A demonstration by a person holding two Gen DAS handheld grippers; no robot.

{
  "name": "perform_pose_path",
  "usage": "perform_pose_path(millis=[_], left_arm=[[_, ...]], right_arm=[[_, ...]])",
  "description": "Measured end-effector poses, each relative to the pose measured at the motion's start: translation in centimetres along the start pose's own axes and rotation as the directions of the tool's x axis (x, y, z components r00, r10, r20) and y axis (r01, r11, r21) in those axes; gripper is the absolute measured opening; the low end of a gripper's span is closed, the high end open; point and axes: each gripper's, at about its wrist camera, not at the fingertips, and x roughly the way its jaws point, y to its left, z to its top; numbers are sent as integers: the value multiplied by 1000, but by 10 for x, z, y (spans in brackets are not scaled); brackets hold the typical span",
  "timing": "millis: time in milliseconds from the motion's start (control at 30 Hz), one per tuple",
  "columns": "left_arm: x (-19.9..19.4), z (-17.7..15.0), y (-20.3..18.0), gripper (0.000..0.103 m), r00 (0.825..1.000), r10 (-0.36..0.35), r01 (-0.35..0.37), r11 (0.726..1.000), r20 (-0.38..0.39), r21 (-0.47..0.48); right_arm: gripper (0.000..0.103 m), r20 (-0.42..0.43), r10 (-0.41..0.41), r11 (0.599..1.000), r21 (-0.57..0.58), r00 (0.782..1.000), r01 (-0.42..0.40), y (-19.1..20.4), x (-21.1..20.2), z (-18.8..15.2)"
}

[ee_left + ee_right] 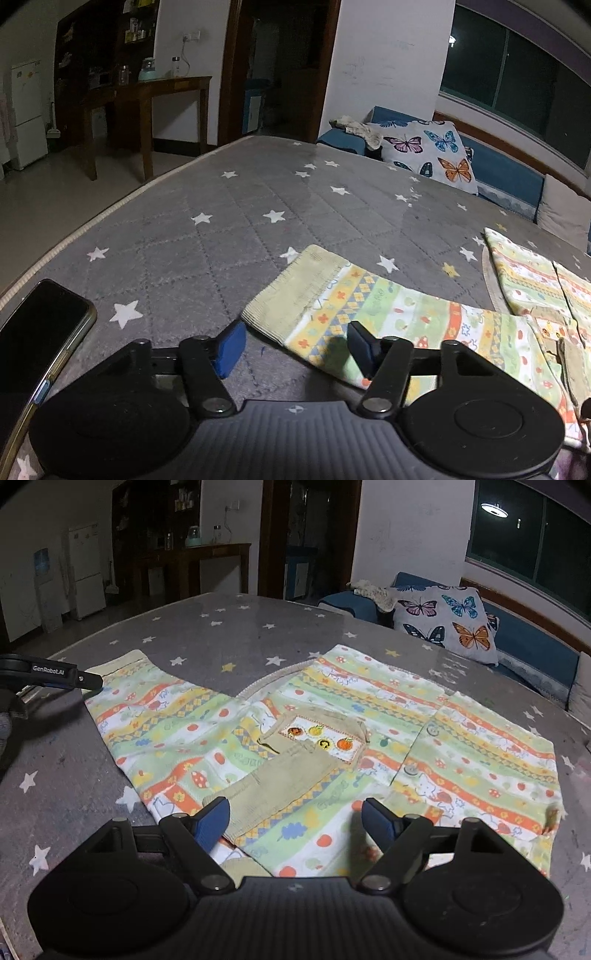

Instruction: Fold clothes

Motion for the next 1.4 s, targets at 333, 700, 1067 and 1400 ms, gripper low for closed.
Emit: perform_pose_path(millis=[333,700,1067,1400], left_arm=[[6,6,6,7,1000,0,0,999,2,-43],[-49,29,-74,6,955,-285,279,957,83,77],[-82,27,-214,6,802,-597,582,779,-8,234],[-80,-12,-288,8,702,-697,706,653,-146,274]], right_arm=[[80,19,7,1000,20,1000,-8,-2,-10,-2],[84,41,-4,995,97,999,0,-26,-31,-12],[84,65,-66,978,204,996,52,-69,-58,-28],[84,49,-99,945,318,994,78,-100,-72,-48]])
